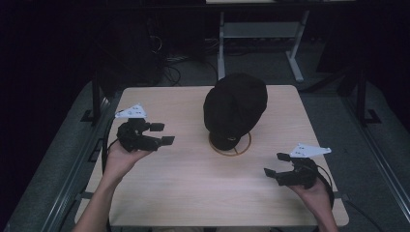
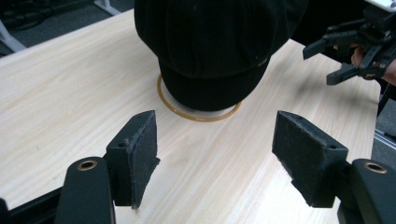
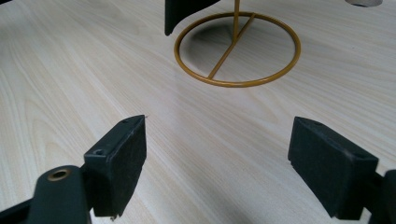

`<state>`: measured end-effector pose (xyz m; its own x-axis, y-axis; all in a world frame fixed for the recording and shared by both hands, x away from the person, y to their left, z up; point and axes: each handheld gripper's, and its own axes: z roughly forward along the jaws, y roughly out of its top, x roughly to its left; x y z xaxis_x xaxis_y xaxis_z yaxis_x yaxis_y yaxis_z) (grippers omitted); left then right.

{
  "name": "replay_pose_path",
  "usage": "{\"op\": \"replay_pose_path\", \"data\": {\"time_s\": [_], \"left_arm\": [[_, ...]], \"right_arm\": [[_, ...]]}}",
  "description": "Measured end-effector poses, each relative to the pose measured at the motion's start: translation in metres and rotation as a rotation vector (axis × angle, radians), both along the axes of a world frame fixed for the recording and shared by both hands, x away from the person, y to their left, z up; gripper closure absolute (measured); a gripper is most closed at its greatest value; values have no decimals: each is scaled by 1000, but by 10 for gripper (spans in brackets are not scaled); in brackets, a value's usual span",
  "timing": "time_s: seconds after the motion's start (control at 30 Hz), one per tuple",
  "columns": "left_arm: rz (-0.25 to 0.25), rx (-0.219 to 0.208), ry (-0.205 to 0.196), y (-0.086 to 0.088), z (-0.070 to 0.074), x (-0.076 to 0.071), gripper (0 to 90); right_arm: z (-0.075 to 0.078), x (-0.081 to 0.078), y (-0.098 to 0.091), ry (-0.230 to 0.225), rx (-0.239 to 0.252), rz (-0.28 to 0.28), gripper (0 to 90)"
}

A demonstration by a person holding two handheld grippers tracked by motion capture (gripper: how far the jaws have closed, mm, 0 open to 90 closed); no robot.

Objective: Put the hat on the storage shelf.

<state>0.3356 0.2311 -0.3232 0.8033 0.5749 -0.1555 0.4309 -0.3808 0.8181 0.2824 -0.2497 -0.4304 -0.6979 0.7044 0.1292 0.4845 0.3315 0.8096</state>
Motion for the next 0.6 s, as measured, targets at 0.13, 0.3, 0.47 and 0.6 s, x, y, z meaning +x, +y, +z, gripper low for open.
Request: {"op": "replay_pose_path", "data": {"time_s": [0.13, 0.3, 0.47, 0.6], "left_arm": [[5, 3, 9, 4, -7, -3, 301], [10, -3, 12, 8, -13, -6, 299], [16, 2, 12, 12, -19, -10, 297], [24, 0, 15, 17, -24, -14, 296]], "right_arm": [[0, 0, 0, -1, -1, 0, 190], [0, 0, 1, 1, -2, 1, 190], [-1, 0, 2, 1, -9, 3, 190], [-1, -1, 2, 0, -10, 3, 191]]}}
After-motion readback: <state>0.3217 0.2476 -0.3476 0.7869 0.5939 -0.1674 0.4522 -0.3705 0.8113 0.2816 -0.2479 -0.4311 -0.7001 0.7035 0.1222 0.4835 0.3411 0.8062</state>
